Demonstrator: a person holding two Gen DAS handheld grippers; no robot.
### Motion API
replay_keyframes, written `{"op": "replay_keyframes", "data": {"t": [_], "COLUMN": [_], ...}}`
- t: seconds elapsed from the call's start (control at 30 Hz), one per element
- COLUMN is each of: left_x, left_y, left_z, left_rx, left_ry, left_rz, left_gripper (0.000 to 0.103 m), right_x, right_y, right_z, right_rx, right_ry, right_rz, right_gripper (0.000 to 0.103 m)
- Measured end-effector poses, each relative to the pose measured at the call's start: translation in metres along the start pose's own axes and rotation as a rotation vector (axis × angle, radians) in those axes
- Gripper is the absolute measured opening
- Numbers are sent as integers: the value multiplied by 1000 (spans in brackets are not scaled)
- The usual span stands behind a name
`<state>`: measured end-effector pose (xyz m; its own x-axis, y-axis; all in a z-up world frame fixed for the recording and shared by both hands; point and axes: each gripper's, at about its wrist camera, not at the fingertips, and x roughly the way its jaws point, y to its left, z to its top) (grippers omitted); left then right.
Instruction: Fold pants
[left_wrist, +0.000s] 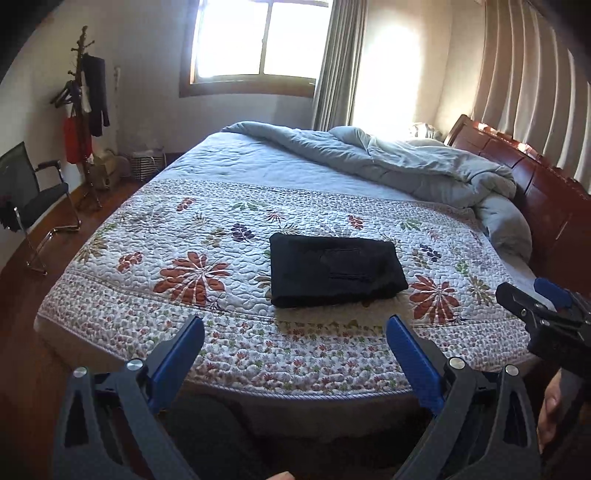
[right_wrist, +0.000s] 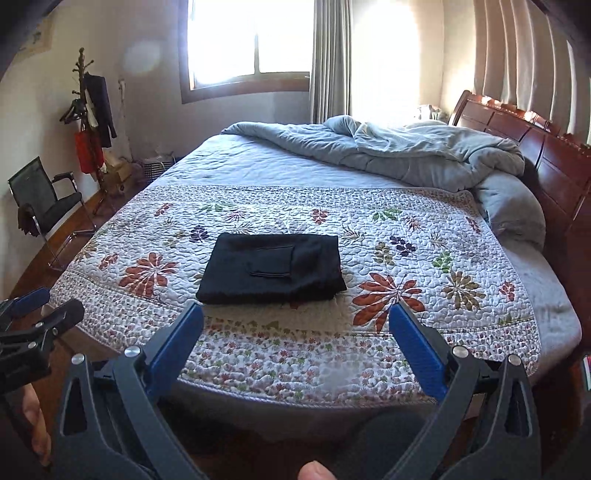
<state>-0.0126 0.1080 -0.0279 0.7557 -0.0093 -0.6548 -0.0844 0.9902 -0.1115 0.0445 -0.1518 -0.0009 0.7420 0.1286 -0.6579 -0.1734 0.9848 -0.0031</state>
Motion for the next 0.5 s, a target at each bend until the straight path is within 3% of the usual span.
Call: {"op": "replay_keyframes", "data": {"t": [0.1, 0.27, 0.4, 0.5], "left_x": [-16, -37, -49, -51], "left_y": [-5, -16, -24, -26], "left_z": [-7, -22, -30, -33], "left_rx": [-14, -40, -9, 14], "left_ry": [-8, 18, -7, -2], "left_rz": [2, -55, 22, 25], "left_gripper": [99, 99, 99, 99], "right_x": [-19, -44, -54, -57], "right_y": [2, 11, 13, 14], "right_z": [-3, -7, -10, -12], "right_rx": [-5, -26, -35, -31], "right_ry": [-18, -37, -54, -62], "right_rz": [16, 30, 24, 39], "right_gripper": [100, 100, 100, 100]}}
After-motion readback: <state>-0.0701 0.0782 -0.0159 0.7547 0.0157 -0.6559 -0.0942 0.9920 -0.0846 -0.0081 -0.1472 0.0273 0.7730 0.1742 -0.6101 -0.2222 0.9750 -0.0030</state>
